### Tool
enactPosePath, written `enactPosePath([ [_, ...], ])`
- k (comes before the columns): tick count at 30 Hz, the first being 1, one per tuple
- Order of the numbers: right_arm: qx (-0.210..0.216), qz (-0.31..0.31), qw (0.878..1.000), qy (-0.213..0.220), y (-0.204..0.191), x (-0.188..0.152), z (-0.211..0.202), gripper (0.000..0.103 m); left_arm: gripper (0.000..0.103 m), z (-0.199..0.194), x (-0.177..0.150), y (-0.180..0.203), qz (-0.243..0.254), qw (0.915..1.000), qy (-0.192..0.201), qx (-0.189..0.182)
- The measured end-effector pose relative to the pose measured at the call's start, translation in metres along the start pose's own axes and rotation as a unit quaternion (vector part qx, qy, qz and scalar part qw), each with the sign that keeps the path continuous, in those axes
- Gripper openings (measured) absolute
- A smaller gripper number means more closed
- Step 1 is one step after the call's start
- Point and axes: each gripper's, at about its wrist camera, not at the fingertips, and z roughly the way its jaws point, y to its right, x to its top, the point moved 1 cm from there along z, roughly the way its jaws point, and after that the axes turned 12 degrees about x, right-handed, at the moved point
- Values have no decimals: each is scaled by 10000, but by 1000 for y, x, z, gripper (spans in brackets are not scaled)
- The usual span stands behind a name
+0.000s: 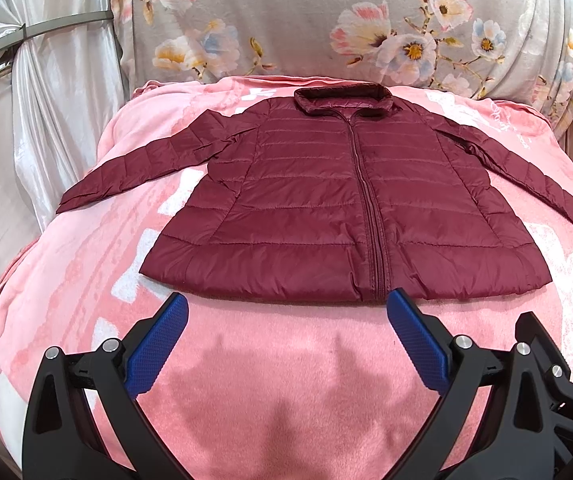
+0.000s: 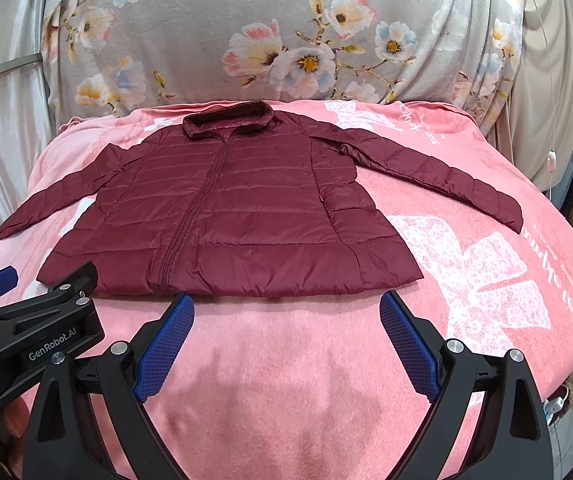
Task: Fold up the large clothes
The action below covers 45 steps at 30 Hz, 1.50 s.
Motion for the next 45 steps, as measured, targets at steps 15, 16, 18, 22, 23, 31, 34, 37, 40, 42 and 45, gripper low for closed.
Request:
enactPosePath([
  [15,135,103,9998,-64,20,3,7,92,97,19,-2,6,30,9999,-146,-28],
  [16,79,198,9997,-71,32,5,11,92,97,24,0,6,-1,9998,-186,-25],
  [18,-39,450,9990,-71,58,12,20,92,97,34,4,4,-102,9996,-270,-67],
  [22,-204,1182,9928,34,127,32,36,92,97,57,12,-2,-280,9984,-444,-196],
  [23,-317,1411,9895,73,149,37,41,92,97,63,14,-3,-307,9980,-484,-275],
  [31,-960,3057,9469,275,306,66,80,92,97,101,34,-8,-576,9974,-355,-239],
  [34,-983,3589,9277,296,349,67,98,92,97,113,40,-10,-685,9970,-310,-204],
  [37,-1013,3918,9140,298,376,67,115,92,97,124,47,-8,-589,9975,-383,-124],
  [40,-1123,4094,9045,411,395,72,128,92,97,136,52,-5,-450,9978,-491,36],
  [42,-1221,4095,9027,504,403,78,133,89,97,143,55,-5,-467,9974,-554,54],
  [45,-1282,4079,9022,568,411,91,144,62,97,150,59,-6,-478,9972,-566,39],
])
